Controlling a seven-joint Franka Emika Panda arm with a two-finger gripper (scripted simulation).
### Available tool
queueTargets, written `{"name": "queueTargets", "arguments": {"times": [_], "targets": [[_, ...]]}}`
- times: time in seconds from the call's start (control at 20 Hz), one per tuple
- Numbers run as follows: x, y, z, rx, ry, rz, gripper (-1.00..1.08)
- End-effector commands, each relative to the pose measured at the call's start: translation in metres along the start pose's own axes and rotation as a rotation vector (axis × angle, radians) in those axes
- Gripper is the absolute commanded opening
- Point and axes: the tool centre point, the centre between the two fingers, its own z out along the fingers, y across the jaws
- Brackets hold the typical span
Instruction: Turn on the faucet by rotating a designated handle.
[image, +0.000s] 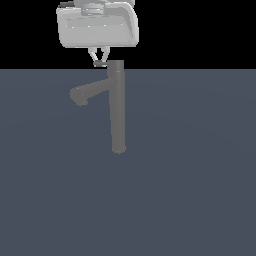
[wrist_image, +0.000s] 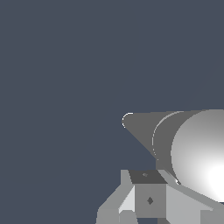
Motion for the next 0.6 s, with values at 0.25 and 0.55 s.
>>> {"name": "queueTargets", "arguments": {"times": [0.25,0.55], "targets": [[-0.015,0.009,0.000,-0.003,-0.008,-0.004,-1.00],[-0.027,0.029,0.000,-0.005,-0.016,-0.012,-1.00]]}}
